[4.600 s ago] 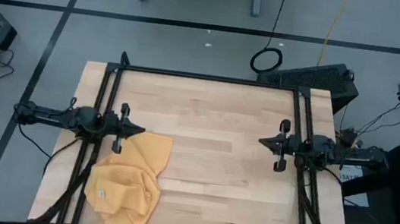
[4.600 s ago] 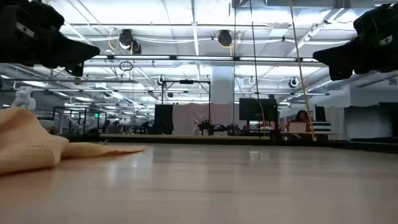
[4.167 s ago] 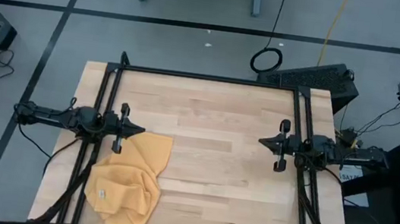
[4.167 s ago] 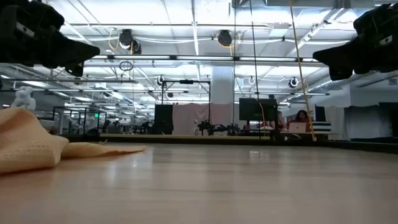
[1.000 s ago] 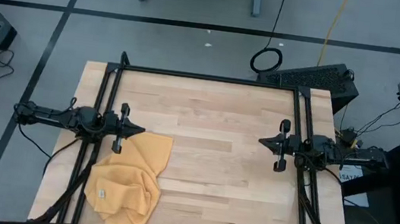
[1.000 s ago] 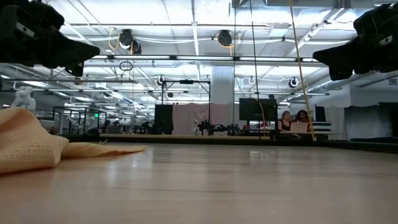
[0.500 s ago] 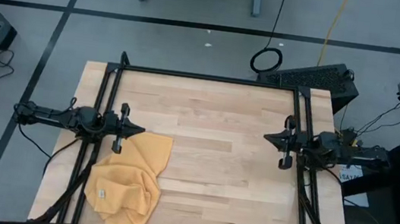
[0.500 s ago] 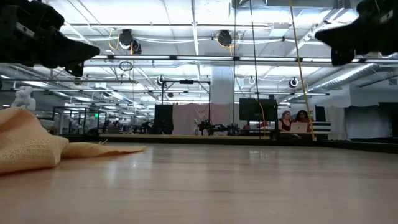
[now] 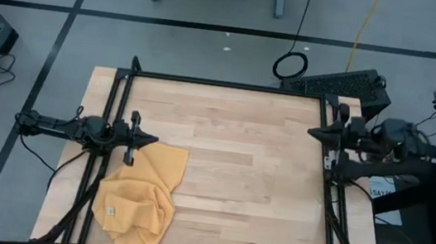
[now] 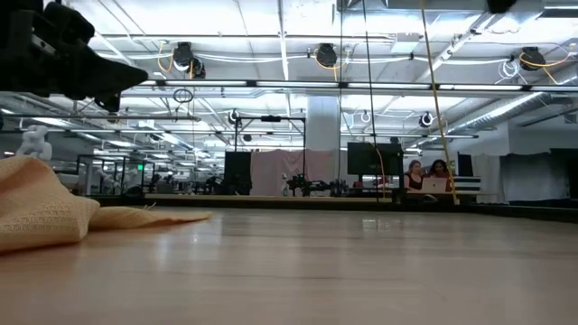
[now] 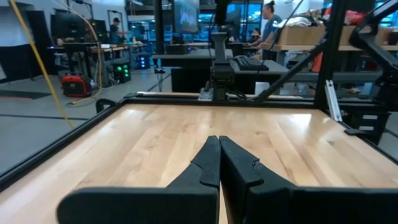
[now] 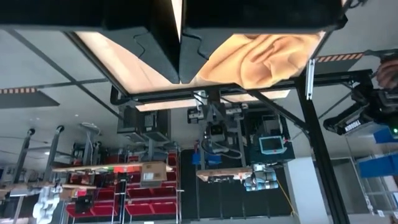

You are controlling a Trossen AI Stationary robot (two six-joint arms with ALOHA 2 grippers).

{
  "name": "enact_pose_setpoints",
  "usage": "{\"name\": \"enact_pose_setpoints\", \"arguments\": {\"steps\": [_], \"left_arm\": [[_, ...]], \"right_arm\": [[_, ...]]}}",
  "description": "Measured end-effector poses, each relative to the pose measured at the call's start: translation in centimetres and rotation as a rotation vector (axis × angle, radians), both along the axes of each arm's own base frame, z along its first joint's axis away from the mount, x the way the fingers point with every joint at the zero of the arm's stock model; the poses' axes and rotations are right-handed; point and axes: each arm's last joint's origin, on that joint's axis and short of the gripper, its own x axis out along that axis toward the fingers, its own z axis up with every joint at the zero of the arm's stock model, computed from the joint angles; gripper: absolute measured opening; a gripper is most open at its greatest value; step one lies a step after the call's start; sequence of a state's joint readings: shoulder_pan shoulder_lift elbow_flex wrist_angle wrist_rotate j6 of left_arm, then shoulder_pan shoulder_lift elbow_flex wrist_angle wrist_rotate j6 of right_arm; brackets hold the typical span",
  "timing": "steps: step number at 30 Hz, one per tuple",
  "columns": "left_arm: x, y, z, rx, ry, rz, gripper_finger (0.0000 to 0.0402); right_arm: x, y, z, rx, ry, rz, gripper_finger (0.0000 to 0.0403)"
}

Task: Roll towel
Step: Fold the yellow towel

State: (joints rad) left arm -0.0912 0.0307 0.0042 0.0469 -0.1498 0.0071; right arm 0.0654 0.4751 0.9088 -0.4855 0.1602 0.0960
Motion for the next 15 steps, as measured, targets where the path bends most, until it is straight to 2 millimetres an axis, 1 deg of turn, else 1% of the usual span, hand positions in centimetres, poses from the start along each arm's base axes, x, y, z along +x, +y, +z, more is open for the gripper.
{"name": "enact_pose_setpoints", "arguments": {"steps": [3,5,10,12,15], "left_arm": [[0.0,0.1,0.0,-0.001,-0.002,0.026,0.0002],[0.0,0.1,0.0,-0.001,-0.003,0.046,0.0002],[-0.1,0.4,0.4,-0.028,-0.045,0.143,0.0002],[-0.1,0.4,0.5,-0.038,-0.054,0.151,0.0002],[-0.1,0.4,0.7,-0.037,-0.048,0.150,0.0002]], "right_arm": [[0.8,0.1,1.6,-0.021,0.005,0.004,0.0000],[1.6,0.1,2.1,-0.039,0.017,0.005,0.0000],[3.3,0.2,1.8,-0.083,0.079,-0.006,0.0000],[4.1,0.1,1.6,-0.089,0.108,-0.039,0.0000],[5.2,0.2,1.1,-0.080,0.145,-0.042,0.0000]]}}
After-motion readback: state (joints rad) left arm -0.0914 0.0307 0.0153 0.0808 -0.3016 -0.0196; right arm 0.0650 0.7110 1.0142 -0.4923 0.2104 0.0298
